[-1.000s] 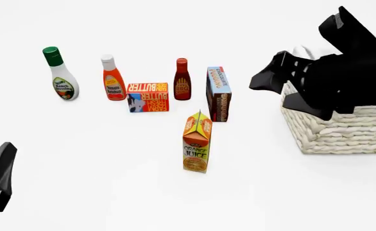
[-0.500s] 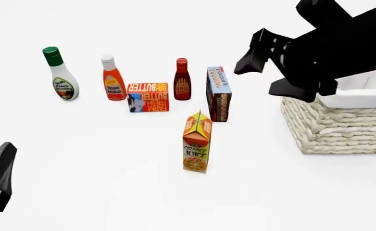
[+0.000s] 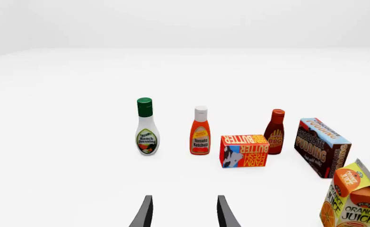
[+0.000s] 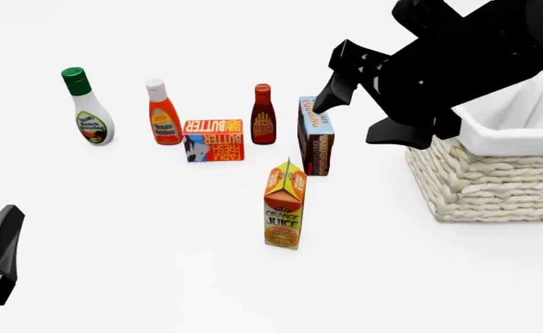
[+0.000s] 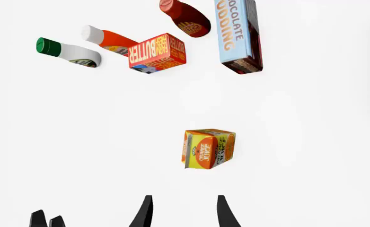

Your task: Pick the orange juice and place it in the basket.

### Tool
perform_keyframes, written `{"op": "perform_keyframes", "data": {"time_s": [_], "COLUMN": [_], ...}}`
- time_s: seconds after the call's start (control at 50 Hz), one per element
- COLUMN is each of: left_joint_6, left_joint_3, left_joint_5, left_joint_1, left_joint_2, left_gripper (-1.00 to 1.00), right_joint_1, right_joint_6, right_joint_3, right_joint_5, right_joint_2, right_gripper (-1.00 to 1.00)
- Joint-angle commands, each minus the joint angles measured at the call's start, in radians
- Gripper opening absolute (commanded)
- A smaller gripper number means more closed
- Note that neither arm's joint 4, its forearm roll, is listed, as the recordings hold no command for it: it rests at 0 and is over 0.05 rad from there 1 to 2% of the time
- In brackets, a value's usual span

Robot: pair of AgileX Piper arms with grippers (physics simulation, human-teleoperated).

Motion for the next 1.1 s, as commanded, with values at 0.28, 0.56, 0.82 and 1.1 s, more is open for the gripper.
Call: {"op": "perform_keyframes", "data": {"time_s": [0.28, 0.56, 0.82, 1.1], "left_joint_6": [0.0, 0.0, 0.0, 0.0], "left_joint_3": [0.0, 0.0, 0.0, 0.0], "left_joint_5": [0.0, 0.0, 0.0, 0.0], "left_joint_1": [0.0, 0.0, 0.0, 0.0], "left_joint_2": [0.0, 0.0, 0.0, 0.0], "left_gripper": [1.0, 1.0, 1.0, 1.0], "right_joint_1": [0.093, 0.116, 0.14, 0.132], "right_joint_6": [0.06, 0.092, 0.111, 0.1], "right_joint_3": [-0.113, -0.175, -0.292, -0.356], "right_joint_5": [0.132, 0.179, 0.294, 0.342], "right_joint_2": [0.109, 0.177, 0.304, 0.348], "right_gripper": [1.0, 1.0, 1.0, 1.0]}}
